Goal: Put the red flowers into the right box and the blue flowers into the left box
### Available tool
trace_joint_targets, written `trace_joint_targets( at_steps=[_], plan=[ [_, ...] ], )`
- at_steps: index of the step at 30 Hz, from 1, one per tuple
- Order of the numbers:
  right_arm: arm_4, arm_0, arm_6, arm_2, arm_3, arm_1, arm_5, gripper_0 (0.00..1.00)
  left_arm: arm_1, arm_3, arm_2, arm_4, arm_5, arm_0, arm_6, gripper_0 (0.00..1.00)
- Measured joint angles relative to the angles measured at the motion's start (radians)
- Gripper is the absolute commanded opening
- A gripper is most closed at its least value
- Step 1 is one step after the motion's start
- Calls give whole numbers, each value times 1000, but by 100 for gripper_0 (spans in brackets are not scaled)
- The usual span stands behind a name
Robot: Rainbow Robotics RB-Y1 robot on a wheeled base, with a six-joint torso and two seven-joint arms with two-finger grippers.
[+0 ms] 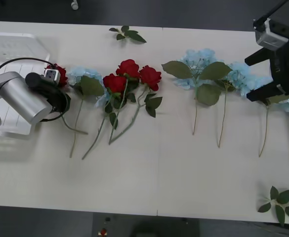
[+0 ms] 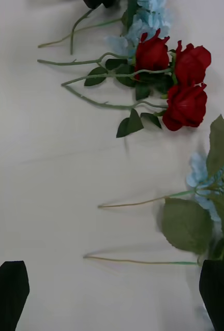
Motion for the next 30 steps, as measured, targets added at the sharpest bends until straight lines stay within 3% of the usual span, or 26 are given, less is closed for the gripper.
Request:
trace_joint_targets(
  at_steps=[6, 11, 15, 23, 30],
  plan=[
    [-20, 1, 21, 81, -70, 0, -103, 96, 79, -157, 102, 164, 211, 0, -211, 0],
    [-102, 5, 21, 153, -146, 0, -253, 97, 120, -265, 295, 272, 461, 1, -307, 0],
    [-130, 10, 22, 213, -211, 0, -386, 97, 121, -311, 459, 351, 571, 11, -457, 0],
    [-241, 114, 24, 183, -311, 0, -585, 97, 121, -405, 708, 500, 653, 87, -703, 0],
    [-293, 119, 24, 194, -348, 0, -684, 96, 96, -442, 864, 678, 653, 158, -918, 0]
  ],
)
